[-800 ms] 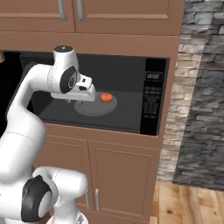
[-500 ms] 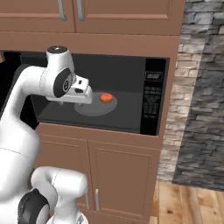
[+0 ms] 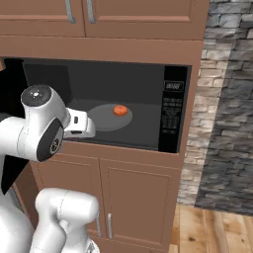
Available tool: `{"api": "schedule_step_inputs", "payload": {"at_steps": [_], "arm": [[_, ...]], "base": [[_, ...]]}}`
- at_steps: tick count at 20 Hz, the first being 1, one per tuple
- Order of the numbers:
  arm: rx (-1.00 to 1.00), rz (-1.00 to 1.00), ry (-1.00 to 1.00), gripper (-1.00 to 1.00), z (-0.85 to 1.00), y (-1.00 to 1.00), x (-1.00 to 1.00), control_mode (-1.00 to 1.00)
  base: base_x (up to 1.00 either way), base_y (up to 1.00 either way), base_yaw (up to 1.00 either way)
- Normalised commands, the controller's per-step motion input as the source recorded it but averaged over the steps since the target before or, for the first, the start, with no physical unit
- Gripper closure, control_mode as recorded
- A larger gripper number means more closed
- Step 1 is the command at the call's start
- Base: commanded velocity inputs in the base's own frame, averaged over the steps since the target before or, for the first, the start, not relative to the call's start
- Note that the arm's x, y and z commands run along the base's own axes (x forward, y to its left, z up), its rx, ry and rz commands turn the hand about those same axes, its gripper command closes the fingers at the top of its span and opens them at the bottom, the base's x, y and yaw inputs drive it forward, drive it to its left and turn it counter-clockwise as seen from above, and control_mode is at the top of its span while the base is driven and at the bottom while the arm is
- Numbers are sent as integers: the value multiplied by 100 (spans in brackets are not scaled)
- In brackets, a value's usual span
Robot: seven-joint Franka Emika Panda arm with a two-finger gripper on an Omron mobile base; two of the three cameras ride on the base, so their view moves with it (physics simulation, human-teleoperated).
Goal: Close the microwave door.
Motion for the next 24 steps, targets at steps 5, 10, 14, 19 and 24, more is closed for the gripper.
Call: {"api": "schedule_step_inputs", "payload": {"at_steps": [5,10,14,19,24], "arm": [[0,16,-24,-100,7,18,-100,-100],[0,36,-30,-100,9,16,-100,-100],[0,39,-23,-100,6,18,-100,-100],[0,33,-19,-100,0,35,-100,-100],[0,39,-16,-100,0,35,-100,-100]], "base": [[0,0,0],[0,0,0],[0,0,0],[0,0,0],[0,0,0]]}}
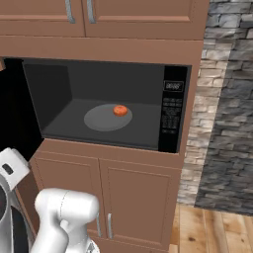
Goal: Close the microwave door.
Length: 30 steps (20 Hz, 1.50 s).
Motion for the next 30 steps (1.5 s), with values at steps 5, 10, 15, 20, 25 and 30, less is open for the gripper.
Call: {"api": "schedule_step_inputs", "payload": {"at_steps": [5,10,15,20,25,30], "arm": [[0,29,-22,-100,0,56,-74,-100],[0,6,-26,-100,0,74,-62,-100],[0,0,-23,-100,1,52,-62,-100],[0,0,-26,-100,3,45,-38,-100],[0,0,-24,-100,0,46,-12,-100],[0,-14,-18,-100,0,30,33,-100]], "base": [[0,0,0],[0,0,0],[0,0,0],[0,0,0],[0,0,0],[0,0,0]]}}
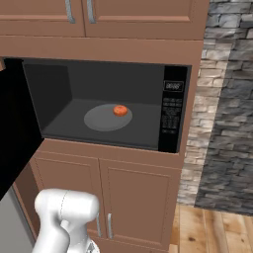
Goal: Close the microwave door.
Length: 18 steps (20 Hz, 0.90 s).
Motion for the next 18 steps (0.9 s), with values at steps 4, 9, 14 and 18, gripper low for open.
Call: {"api": "schedule_step_inputs", "payload": {"at_steps": [4,9,14,18], "arm": [[7,-42,-12,-100,-15,-6,70,-100],[17,-58,-13,-100,-59,-21,38,-100],[18,-46,-16,-100,-45,6,17,-100],[10,-36,-24,-100,-16,14,3,-100]], "base": [[0,0,0],[0,0,0],[0,0,0],[0,0,0]]}}
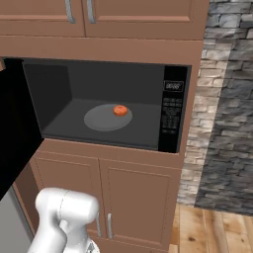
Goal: Close the microwave door.
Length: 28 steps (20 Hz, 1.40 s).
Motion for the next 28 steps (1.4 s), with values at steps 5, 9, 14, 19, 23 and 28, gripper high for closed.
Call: {"api": "schedule_step_inputs", "payload": {"at_steps": [5,9,14,19,23,28], "arm": [[7,-38,-26,-100,-2,3,26,-100],[8,-34,-19,-100,0,0,34,-100],[11,-24,-1,-100,6,-37,19,-100],[2,-22,1,-100,-6,-23,66,-100],[0,-20,0,-100,-1,-17,76,-100],[0,-13,6,-100,0,-41,75,-100]], "base": [[0,0,0],[0,0,0],[0,0,0],[0,0,0],[0,0,0],[0,0,0]]}}
